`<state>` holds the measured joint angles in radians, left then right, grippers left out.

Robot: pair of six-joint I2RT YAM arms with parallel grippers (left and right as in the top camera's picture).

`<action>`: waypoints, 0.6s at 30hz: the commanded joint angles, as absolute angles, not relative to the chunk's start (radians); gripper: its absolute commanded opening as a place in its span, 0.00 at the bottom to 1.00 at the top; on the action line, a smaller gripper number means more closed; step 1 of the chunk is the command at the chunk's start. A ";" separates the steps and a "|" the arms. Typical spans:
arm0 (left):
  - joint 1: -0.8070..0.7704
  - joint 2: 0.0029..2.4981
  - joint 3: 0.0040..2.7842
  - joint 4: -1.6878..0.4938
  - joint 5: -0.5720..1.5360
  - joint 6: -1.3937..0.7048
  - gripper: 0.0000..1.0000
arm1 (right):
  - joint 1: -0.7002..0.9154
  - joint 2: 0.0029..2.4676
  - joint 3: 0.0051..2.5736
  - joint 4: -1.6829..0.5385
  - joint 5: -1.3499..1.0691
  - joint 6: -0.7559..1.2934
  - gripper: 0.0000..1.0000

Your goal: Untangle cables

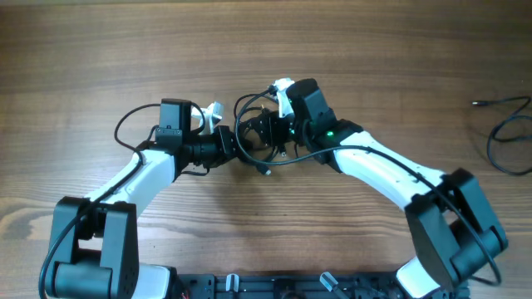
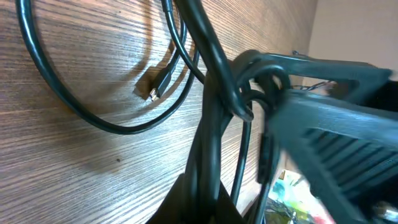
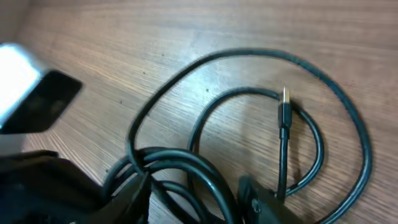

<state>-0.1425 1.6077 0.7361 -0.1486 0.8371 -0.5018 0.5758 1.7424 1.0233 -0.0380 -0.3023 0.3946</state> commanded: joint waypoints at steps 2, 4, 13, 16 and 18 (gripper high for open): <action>-0.146 1.612 0.737 -0.176 0.721 -0.585 0.04 | 0.575 1.579 1.083 -0.064 -0.297 0.323 0.49; -0.148 1.612 0.737 -0.218 0.624 -0.663 0.04 | 0.578 1.572 1.082 -0.116 -0.315 0.247 0.53; -0.149 1.612 0.737 -0.293 0.456 -0.805 0.04 | 0.618 1.666 1.072 -0.146 -0.314 0.408 0.50; -0.149 1.612 0.737 -0.259 0.515 -0.736 0.04 | 0.620 1.666 1.072 -0.192 -0.262 0.396 0.50; -0.156 1.612 0.737 -0.250 0.515 -0.710 0.04 | 0.620 1.666 1.072 -0.196 -0.264 0.394 0.55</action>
<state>-0.1436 1.6077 0.7357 -0.2619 0.4896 -0.7677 0.6220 1.6569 1.0733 -0.1955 -0.2901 0.4110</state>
